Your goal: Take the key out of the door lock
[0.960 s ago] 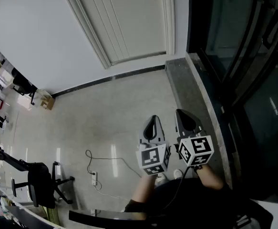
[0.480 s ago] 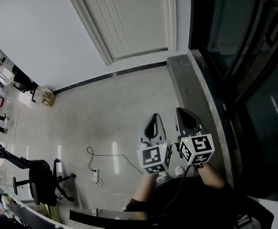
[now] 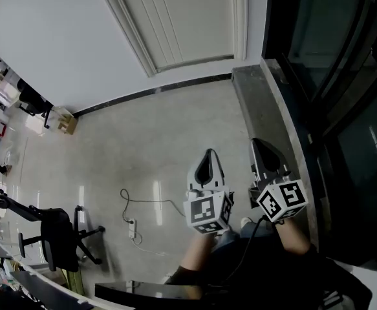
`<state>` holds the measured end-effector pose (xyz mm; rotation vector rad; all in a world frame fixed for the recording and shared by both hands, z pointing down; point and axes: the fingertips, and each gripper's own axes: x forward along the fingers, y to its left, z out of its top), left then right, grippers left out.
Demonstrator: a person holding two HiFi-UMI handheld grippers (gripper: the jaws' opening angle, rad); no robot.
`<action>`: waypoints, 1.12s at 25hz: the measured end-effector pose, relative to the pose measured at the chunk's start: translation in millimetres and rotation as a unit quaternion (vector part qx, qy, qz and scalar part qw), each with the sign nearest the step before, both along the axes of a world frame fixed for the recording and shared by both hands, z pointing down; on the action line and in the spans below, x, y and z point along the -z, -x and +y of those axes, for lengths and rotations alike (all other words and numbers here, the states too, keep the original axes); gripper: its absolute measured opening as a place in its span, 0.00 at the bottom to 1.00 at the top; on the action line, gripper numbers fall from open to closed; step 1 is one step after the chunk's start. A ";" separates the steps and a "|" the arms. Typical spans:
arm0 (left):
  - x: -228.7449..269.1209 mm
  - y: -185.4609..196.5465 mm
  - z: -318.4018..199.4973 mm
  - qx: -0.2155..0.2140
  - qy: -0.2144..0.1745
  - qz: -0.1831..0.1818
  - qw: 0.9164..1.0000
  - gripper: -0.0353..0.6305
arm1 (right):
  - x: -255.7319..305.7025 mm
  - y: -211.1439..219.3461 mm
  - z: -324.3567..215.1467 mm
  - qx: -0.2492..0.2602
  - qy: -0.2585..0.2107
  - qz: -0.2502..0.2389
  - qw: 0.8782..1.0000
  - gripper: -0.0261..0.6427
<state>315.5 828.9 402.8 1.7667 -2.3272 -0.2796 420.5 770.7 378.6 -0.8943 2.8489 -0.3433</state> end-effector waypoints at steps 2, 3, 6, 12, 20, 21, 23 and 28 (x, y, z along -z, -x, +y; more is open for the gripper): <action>-5.9 2.1 0.2 -0.007 -0.001 0.008 1.000 0.05 | 1.0 -0.5 -1.8 -0.003 0.010 -0.024 1.000 0.04; -9.9 1.9 -0.8 -0.012 0.001 0.011 1.000 0.05 | 1.5 -1.0 -3.4 -0.004 0.021 -0.039 0.999 0.04; -20.9 4.0 -8.8 -0.019 0.018 0.009 1.000 0.05 | -1.2 2.0 -12.9 -0.014 0.033 -0.043 0.998 0.04; -31.8 22.9 -44.5 -0.014 0.016 0.011 1.000 0.05 | -15.0 23.7 -51.7 -0.013 0.035 -0.029 0.999 0.04; -15.6 54.9 -140.5 -0.002 0.009 0.002 1.000 0.05 | -17.5 70.8 -144.8 0.025 0.025 0.001 0.999 0.04; -13.2 56.8 -153.4 0.000 0.006 0.004 1.000 0.05 | -15.9 74.1 -156.0 0.031 0.021 0.003 0.999 0.04; -11.9 60.2 -176.8 0.005 0.003 0.007 1.000 0.05 | -14.3 79.5 -177.6 0.042 0.016 0.004 0.999 0.04; -16.5 63.7 -221.0 0.011 0.010 0.005 1.000 0.05 | -13.2 82.9 -223.8 0.049 0.019 -0.003 0.999 0.04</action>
